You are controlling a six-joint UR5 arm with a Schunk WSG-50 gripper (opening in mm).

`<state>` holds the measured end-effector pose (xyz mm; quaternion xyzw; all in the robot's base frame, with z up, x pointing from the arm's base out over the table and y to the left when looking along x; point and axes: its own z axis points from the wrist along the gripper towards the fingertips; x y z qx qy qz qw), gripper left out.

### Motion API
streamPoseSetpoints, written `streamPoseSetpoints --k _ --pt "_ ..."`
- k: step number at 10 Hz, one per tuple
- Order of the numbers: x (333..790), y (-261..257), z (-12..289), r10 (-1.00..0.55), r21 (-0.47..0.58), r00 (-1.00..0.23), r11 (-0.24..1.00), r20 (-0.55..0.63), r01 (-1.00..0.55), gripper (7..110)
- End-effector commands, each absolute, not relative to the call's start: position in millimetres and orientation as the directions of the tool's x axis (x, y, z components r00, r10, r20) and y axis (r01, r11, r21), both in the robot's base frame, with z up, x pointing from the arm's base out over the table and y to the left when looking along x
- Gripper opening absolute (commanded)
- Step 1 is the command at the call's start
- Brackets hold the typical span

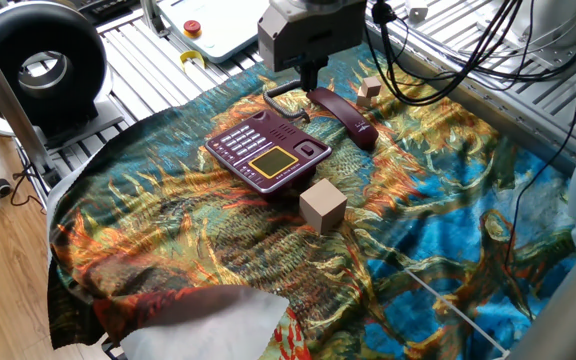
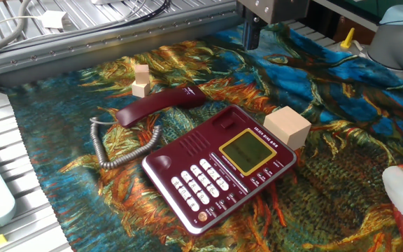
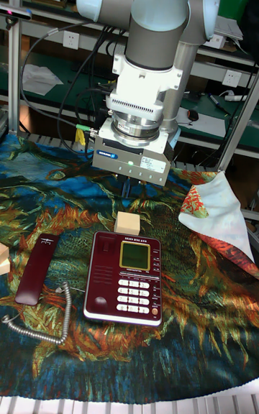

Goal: Place the handset of the telephone on the corresponding phone cradle

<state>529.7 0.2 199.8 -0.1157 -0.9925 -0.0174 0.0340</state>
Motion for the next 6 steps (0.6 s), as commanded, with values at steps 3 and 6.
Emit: streamPoseSetpoints --k 3,6 --pt "531.8 2.3 201.8 0.238 0.041 -0.969 0.970 0.072 0.241 7" --pt "532.9 1.2 201.7 0.225 0.039 -0.972 0.973 0.066 0.227 7"
